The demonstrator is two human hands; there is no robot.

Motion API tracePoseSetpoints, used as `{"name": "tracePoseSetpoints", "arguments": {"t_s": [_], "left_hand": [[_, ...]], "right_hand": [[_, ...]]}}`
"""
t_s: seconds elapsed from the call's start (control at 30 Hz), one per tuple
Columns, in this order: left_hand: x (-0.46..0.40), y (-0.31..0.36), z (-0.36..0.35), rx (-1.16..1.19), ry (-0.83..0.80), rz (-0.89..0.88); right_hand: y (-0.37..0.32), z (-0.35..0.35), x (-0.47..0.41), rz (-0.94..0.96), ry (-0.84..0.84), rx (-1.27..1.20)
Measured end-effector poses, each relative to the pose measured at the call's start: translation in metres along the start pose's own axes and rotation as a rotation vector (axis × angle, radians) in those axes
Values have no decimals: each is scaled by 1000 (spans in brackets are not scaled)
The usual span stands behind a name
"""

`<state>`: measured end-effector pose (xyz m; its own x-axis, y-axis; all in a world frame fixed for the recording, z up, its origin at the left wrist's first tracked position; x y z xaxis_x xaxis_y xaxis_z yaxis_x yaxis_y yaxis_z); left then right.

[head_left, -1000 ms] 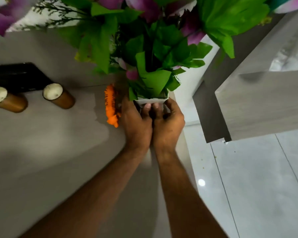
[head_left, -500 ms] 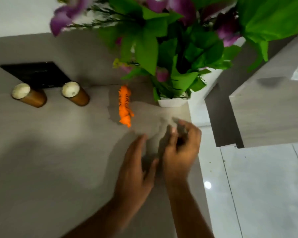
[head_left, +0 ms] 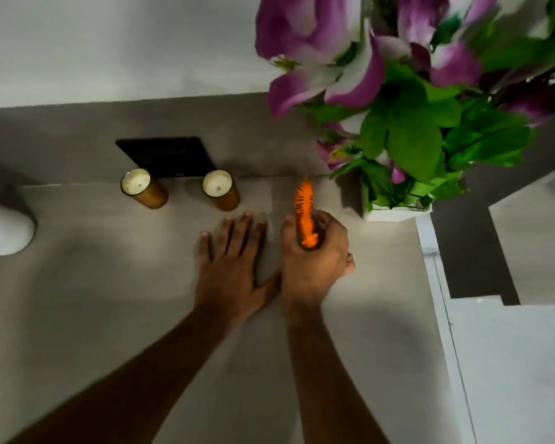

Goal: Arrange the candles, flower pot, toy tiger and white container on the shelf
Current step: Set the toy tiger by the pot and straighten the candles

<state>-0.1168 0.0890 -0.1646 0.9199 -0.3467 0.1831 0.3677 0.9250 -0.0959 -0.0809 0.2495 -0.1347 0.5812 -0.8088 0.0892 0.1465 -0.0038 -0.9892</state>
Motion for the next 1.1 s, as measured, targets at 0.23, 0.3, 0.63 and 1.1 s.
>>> {"name": "tracePoseSetpoints", "arguments": {"t_s": [0.23,0.3,0.63,1.1], "left_hand": [[-2,-1,1,40,119,-3],[-3,0,0,62,132,-1],[14,-26,20,561,353,138],[-16,-199,7,1056,490,794]], "right_hand": [[-3,14,-5,142,196,-8],[-2,16,-8,156,204,-3],[7,49,69,317,96,-58],[1,-131,13,120,-385,22]]}}
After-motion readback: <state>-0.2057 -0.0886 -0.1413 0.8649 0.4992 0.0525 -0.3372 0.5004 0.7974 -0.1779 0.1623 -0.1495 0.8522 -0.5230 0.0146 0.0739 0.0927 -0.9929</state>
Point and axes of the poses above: each hand's wrist, its own x-axis away from the middle knuckle, its own z-axis out of the back of the hand, y = z × x, the point moved 8 cm from there along -x, towards the middle knuckle, and after that the axes turned 13 degrees about -x, right-handed, at the moved point
